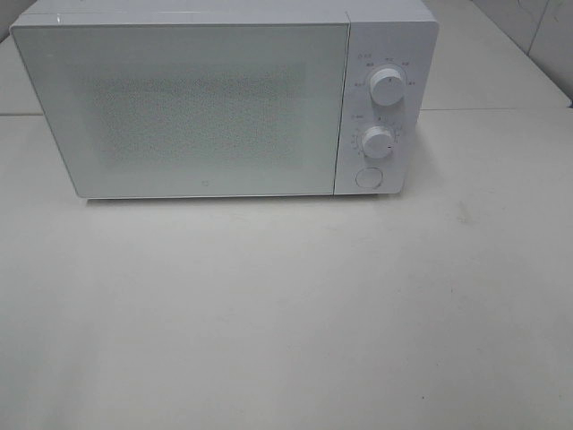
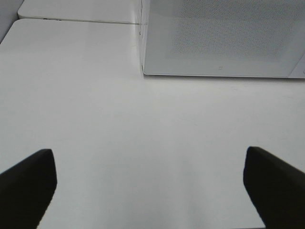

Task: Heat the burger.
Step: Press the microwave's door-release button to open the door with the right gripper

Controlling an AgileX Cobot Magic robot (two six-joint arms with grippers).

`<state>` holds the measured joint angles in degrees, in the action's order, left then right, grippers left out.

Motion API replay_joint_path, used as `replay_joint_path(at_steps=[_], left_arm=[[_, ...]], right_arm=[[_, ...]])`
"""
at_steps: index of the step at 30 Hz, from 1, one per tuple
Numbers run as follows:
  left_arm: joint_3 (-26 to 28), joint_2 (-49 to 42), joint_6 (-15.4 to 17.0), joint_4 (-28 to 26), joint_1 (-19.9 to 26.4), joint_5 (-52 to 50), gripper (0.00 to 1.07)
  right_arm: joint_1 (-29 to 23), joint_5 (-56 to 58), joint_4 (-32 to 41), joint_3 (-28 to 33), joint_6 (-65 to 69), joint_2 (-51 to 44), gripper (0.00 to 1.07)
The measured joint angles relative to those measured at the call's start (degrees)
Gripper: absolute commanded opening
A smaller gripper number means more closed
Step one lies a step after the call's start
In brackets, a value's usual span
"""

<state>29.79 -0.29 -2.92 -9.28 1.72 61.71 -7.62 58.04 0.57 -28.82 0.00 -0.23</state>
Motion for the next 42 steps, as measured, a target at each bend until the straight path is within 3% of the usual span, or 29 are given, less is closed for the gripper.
replay_joint_path(at_steps=[21,32,42], left_arm=[[0.0,0.0,0.0,0.0,0.0,0.0,1.00],[0.0,0.0,0.0,0.0,0.0,0.0,1.00],[0.0,0.0,0.0,0.0,0.0,0.0,1.00]], right_arm=[[0.1,-1.8,0.1,-0.7,0.0,0.1,0.76],[0.1,-16.2,0.1,-1.5,0.0,11.6,0.76],[0.1,-30.6,0.1,-1.5,0.0,27.4,0.76]])
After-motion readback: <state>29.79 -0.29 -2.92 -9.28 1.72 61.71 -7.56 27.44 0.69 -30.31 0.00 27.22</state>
